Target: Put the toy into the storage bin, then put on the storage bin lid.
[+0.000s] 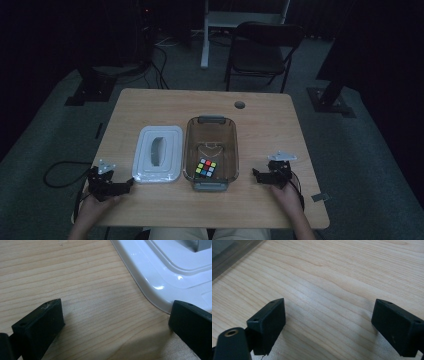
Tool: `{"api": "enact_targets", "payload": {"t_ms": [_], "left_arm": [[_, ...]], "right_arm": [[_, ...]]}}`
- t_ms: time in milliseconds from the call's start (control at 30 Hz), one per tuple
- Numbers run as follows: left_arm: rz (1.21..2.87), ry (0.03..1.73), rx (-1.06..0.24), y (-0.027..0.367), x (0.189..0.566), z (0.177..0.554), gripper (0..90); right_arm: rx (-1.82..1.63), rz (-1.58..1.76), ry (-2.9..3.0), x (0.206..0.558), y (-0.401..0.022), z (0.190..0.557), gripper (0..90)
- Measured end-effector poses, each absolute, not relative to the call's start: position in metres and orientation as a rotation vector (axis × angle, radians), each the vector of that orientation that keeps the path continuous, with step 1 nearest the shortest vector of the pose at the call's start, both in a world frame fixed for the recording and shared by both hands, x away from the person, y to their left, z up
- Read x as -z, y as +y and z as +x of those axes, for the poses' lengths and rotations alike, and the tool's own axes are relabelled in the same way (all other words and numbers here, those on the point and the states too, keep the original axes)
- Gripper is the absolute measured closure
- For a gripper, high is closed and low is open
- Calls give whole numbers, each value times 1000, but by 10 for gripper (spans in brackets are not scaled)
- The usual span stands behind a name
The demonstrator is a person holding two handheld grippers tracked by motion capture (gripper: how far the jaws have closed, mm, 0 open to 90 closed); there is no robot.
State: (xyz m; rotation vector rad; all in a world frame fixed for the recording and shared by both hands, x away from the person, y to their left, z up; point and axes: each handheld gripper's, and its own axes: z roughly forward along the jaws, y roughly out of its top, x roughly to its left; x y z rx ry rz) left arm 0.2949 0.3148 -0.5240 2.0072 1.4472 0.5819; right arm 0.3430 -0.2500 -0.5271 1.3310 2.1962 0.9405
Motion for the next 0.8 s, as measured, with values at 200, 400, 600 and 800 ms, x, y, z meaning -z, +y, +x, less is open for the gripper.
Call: {"api": "enact_targets", "payload": {"t_ms": [200,400,600,800], "left_arm": [[2005,1449,-584,315,524,295,5],[2017,1445,-580,316,523,295,6],[2043,1461,-558,316,520,295,26],[2021,1483,-550,315,518,295,43]], "right_arm": [[-941,1331,2196,527,-250,343,115],[-941,1330,2195,527,-250,343,115],[-941,1331,2196,527,-250,343,115],[-941,1331,2196,527,-250,343,115]]}}
